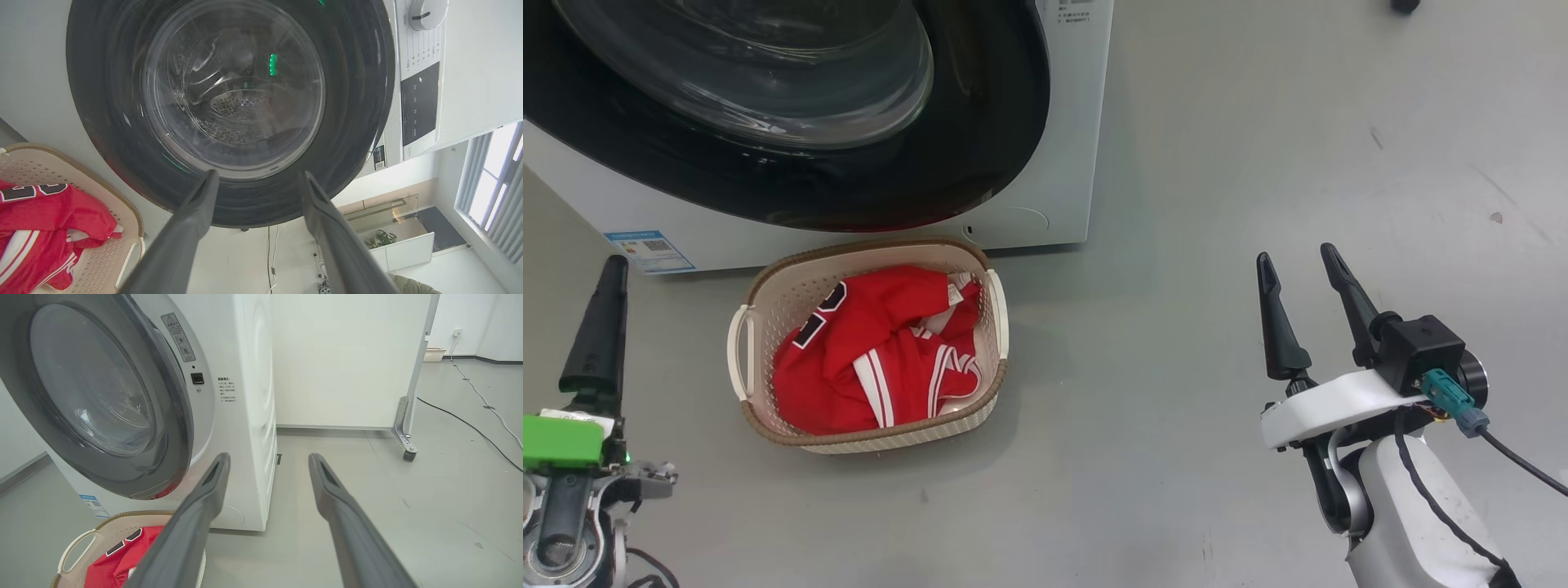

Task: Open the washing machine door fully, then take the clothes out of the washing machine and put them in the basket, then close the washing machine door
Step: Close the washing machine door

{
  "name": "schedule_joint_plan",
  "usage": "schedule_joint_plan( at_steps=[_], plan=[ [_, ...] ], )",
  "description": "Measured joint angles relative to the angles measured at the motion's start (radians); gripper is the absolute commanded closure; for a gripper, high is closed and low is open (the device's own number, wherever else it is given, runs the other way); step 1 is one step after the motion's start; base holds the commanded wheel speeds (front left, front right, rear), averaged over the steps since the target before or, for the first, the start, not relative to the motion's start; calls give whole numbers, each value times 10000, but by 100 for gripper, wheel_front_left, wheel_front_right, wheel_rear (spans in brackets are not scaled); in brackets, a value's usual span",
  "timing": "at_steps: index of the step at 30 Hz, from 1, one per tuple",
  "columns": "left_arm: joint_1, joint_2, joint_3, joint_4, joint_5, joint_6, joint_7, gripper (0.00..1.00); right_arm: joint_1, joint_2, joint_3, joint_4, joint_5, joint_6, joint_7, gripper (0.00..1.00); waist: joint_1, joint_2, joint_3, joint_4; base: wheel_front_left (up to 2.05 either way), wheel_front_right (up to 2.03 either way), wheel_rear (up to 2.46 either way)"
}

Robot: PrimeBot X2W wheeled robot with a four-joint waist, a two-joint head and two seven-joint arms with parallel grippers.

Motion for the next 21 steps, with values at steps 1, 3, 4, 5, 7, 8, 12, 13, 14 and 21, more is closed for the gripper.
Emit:
schedule_joint_plan(
  at_steps=[1, 3, 4, 5, 7, 8, 12, 13, 14, 21],
  plan=[
    [15, -8, -35, -142, 176, 0, -192, 0, 0, 2, -8, 0, 0, 0, 0, 0, 0, 0, -46, 1, 0, 0, 0],
    [31, 6, -98, -508, 1235, 0, -895, 0, 17, 2, -59, 10, -2, 2, 0, 0, 0, 0, -176, 2, 0, 0, 0],
    [62, 52, -138, -633, 1616, 0, -1124, 0, 30, 2, -65, 25, -4, 2, 0, 0, 0, 0, -220, 1, 0, 0, 0],
    [105, 113, -184, -744, 2088, 0, -1383, 0, 45, 2, -69, 44, -10, 15, 0, 0, 0, 0, -264, -1, 0, 0, 0],
    [203, 318, -332, -951, 3003, 0, -1835, 0, 109, 4, -90, 61, -15, 75, 0, 0, 0, 0, -350, -11, 0, 0, 0],
    [255, 445, -418, -1034, 3507, -2, -2075, 0, 160, 4, -100, 67, -19, 75, 0, 0, 0, 0, -392, -18, 0, 0, 0],
    [462, 817, -660, -1160, 5049, -2, -2725, 0, 267, 4, -180, 105, -107, 75, 0, 0, 0, 0, -529, -32, 0, 0, 0],
    [565, 953, -790, -1174, 5597, -4, -2886, 0, 279, 4, -199, 107, -109, 75, 0, 0, 0, 0, -576, -34, 0, 0, 0],
    [660, 1055, -899, -1174, 6054, -6, -3018, 0, 306, 4, -217, 111, -109, 77, 0, 0, 0, 0, -620, -35, 0, 0, 0],
    [1400, 1340, -1674, -932, 8435, 286, -3728, 0, 507, 10, -268, 159, -270, 90, 0, 0, 0, 0, -930, -8, 0, 0, 0]
  ],
)
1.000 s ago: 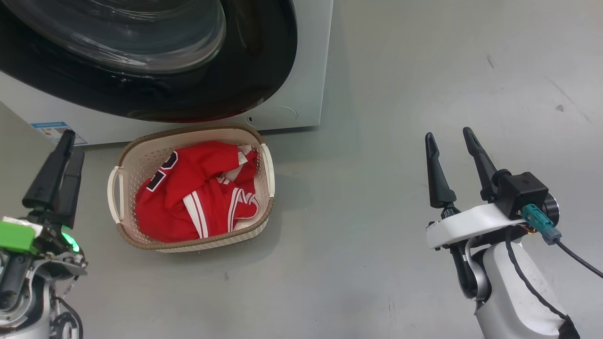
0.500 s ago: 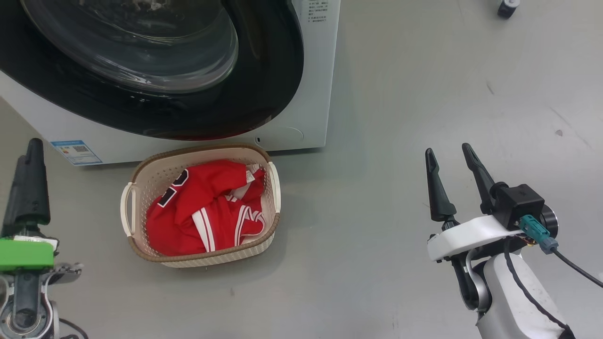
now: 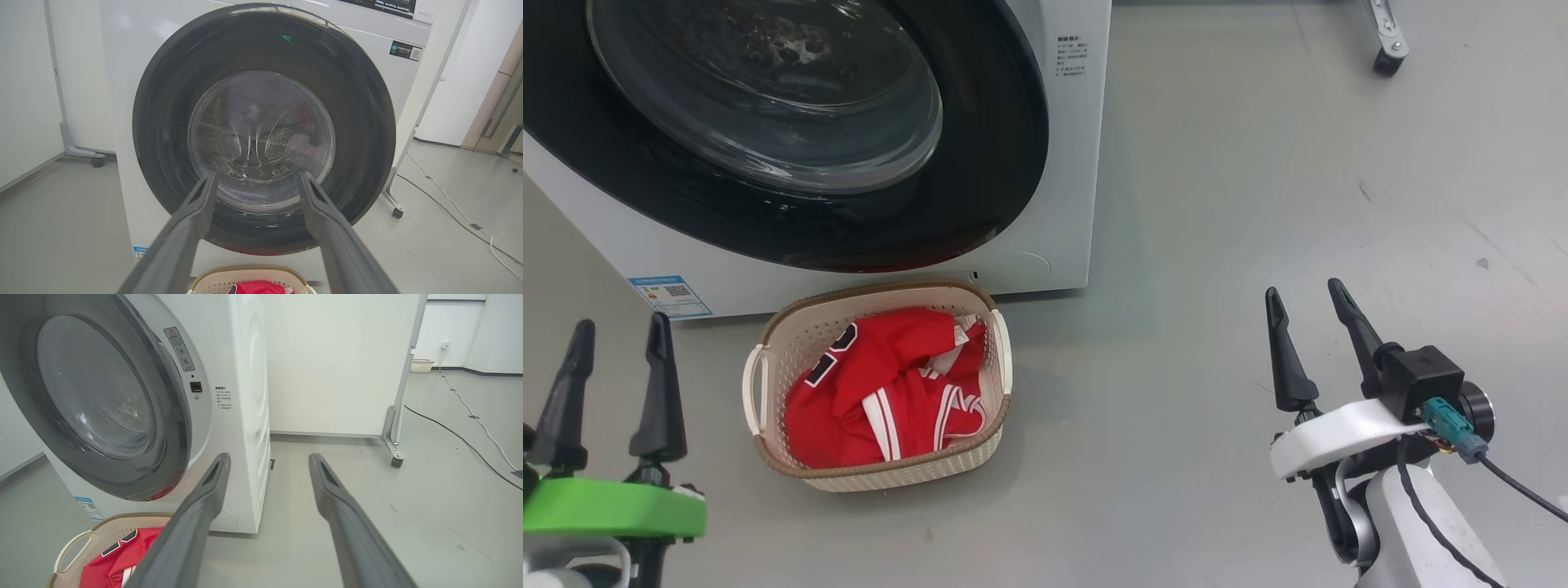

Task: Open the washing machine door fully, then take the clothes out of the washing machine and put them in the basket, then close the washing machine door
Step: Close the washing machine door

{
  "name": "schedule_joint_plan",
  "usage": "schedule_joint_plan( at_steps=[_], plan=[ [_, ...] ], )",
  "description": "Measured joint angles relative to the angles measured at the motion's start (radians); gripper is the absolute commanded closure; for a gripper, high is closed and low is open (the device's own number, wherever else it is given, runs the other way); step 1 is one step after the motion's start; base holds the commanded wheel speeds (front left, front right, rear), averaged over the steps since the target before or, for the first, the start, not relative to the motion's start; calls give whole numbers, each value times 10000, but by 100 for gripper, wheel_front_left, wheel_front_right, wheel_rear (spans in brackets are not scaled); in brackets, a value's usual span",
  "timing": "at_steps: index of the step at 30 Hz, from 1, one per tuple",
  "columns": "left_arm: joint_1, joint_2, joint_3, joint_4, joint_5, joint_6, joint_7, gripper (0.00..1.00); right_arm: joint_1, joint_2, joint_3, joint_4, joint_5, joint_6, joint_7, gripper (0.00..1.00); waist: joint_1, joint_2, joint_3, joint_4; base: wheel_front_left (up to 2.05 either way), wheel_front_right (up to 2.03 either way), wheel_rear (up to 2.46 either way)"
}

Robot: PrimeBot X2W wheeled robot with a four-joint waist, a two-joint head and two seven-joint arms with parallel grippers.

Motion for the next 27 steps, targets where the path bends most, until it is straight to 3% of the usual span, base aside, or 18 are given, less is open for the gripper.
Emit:
schedule_joint_plan(
  at_steps=[6, 13, 27],
  plan=[
    [527, 38, -543, 472, 1342, 627, -328, 0, 312, 4, -42, 56, -17, 82, 0, 0, 0, 0, -304, 49, 0, 0, 0],
    [928, -58, -999, 842, 2138, 1202, -525, 0, 682, 15, -35, 167, -19, 88, 0, 0, 0, 0, -647, 95, 0, 0, 0],
    [1086, -389, -1298, 1175, 2305, 1580, -617, 0, 933, 44, -23, 180, -17, 173, 0, 0, 0, 0, -814, 53, 0, 0, 0]
  ],
)
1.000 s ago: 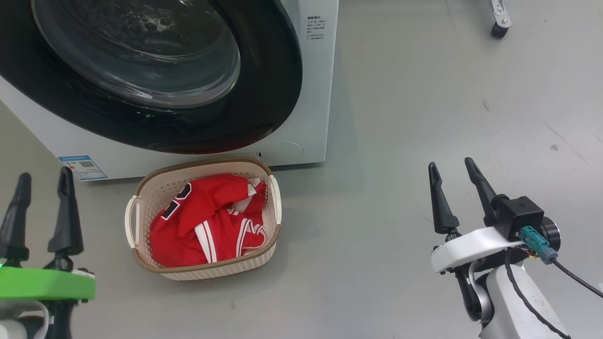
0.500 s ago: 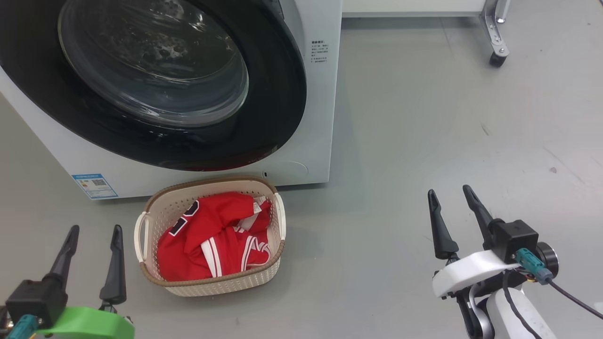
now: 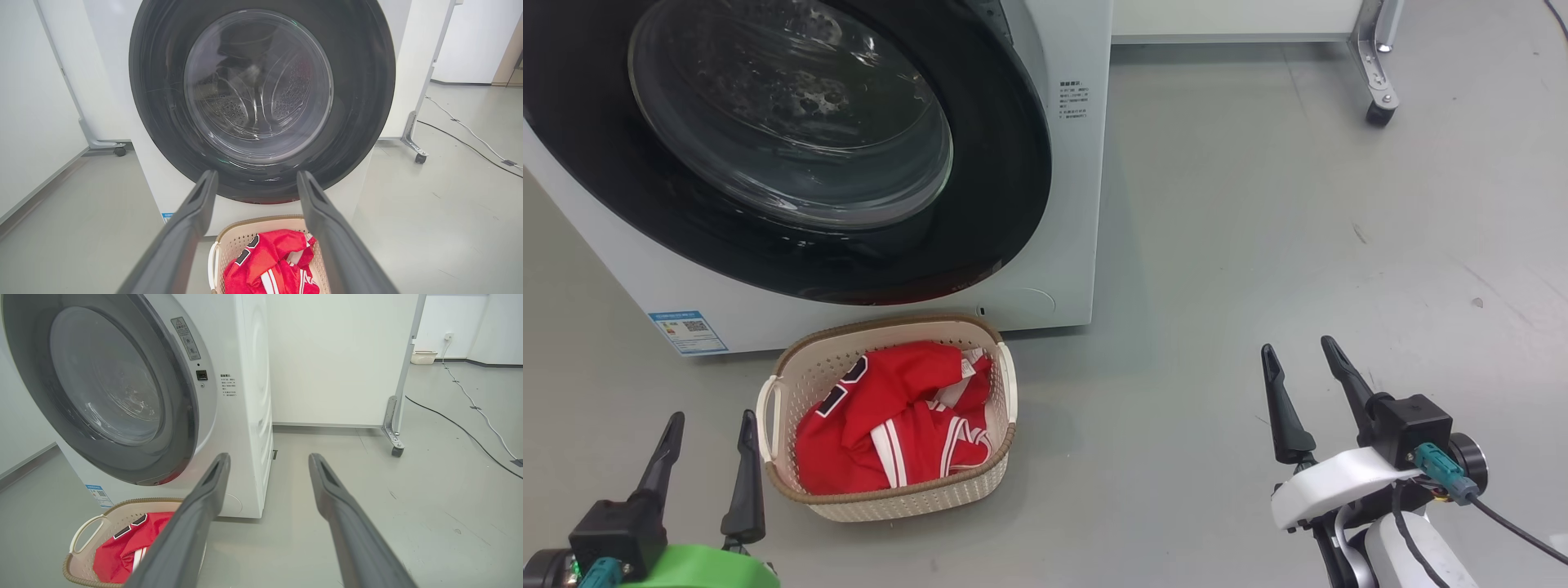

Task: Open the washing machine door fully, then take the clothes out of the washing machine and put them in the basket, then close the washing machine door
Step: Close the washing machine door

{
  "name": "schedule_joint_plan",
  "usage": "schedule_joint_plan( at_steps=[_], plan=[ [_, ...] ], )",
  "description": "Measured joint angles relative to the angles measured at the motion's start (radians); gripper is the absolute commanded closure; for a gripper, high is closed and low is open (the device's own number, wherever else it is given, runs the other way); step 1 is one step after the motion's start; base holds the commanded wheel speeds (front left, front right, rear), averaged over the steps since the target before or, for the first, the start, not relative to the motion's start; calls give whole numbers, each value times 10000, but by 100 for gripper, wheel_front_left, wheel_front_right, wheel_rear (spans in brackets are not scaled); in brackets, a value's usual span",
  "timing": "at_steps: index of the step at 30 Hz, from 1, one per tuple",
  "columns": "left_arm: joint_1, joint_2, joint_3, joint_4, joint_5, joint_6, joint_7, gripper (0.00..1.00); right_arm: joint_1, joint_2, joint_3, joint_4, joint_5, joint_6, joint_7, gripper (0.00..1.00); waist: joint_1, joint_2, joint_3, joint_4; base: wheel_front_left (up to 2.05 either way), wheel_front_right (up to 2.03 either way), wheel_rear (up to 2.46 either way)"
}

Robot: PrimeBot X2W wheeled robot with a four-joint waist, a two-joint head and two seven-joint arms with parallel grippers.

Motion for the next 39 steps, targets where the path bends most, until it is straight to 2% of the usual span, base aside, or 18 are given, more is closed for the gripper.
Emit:
schedule_joint_plan(
  at_steps=[23, 24, 25, 26, 39],
  plan=[
    [0, -196, -67, 163, 268, 171, -86, 0, 12, 2, 23, -42, 8, 0, 0, 0, 0, 0, 24, 68, 0, 0, 0],
    [0, -196, -69, 163, 268, 171, -86, 0, 12, 2, 23, -46, 15, 0, 2, 53, 0, 0, 25, 72, 0, 0, 0],
    [0, -196, -69, 163, 270, 171, -86, 0, 12, 2, 21, -52, 17, 0, 0, 84, 0, 0, 28, 75, 0, 0, 0],
    [0, -196, -73, 163, 280, 171, -86, 0, 12, 2, 19, -67, 19, 0, 0, 100, 0, 0, 31, 78, 0, 0, 0],
    [-24, -284, -249, 46, 297, 180, -161, 0, -81, 6, -63, -190, 10, 29, 0, 100, 0, 0, 217, 323, 0, 0, 0]
  ],
)
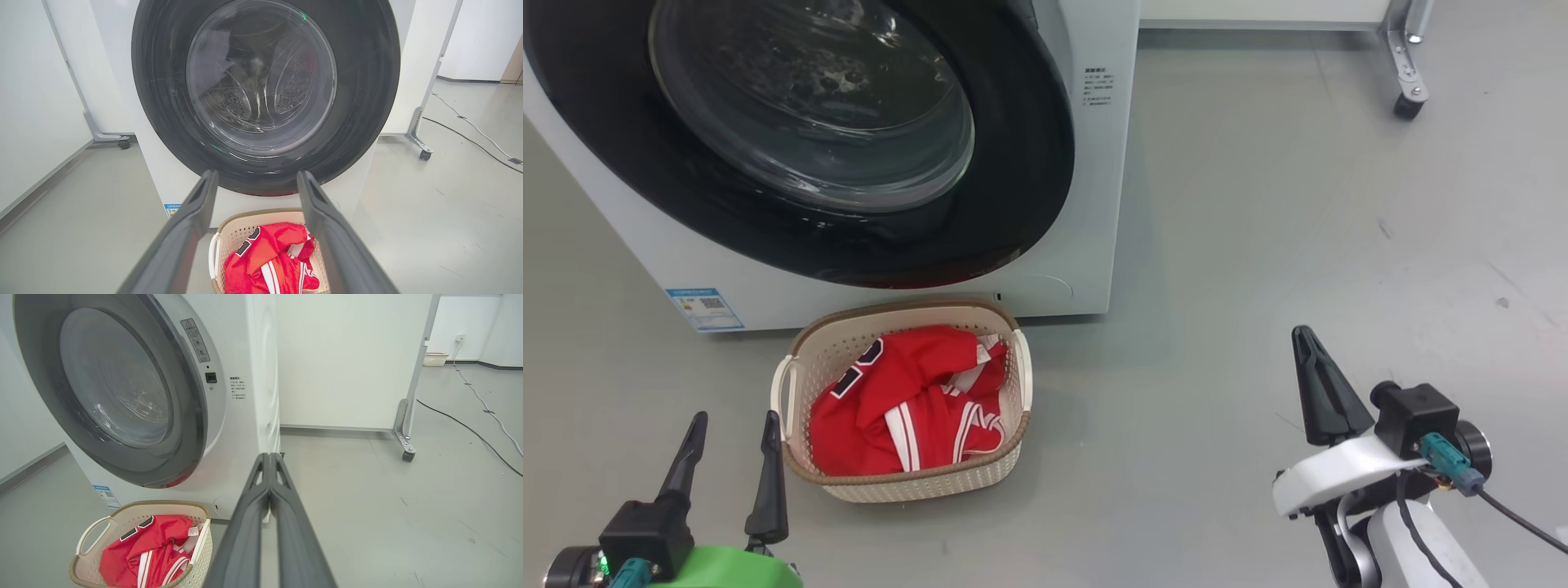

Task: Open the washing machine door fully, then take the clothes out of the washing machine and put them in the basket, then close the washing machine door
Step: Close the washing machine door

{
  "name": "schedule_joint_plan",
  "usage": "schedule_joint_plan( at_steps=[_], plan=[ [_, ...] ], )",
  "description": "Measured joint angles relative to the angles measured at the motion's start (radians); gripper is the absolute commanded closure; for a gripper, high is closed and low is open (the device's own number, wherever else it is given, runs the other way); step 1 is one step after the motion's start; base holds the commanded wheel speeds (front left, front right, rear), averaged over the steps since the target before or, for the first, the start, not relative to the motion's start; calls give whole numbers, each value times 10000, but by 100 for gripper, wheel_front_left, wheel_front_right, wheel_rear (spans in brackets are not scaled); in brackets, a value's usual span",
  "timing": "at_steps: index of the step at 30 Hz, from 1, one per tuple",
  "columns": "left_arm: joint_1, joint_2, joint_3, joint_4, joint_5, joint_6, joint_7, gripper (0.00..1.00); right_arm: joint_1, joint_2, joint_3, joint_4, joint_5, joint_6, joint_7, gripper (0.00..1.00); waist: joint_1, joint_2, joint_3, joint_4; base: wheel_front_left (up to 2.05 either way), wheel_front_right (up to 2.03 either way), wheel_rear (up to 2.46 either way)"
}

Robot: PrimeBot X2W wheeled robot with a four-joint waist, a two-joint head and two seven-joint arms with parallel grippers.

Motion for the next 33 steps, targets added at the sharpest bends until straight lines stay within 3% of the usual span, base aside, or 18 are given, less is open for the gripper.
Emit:
schedule_joint_plan(
  at_steps=[18, 33],
  plan=[
    [-1130, -299, -207, -334, 0, -105, -148, 0, -3304, -428, 577, 176, -616, 679, 234, 100, 0, 0, 1139, 1377, 0, 0, 0],
    [-2168, -639, -393, -82, -17, -293, -399, 0, -6322, -579, 922, 1340, -723, 941, 1041, 100, 1, 0, 2560, 2683, 0, 0, 0]
  ],
)
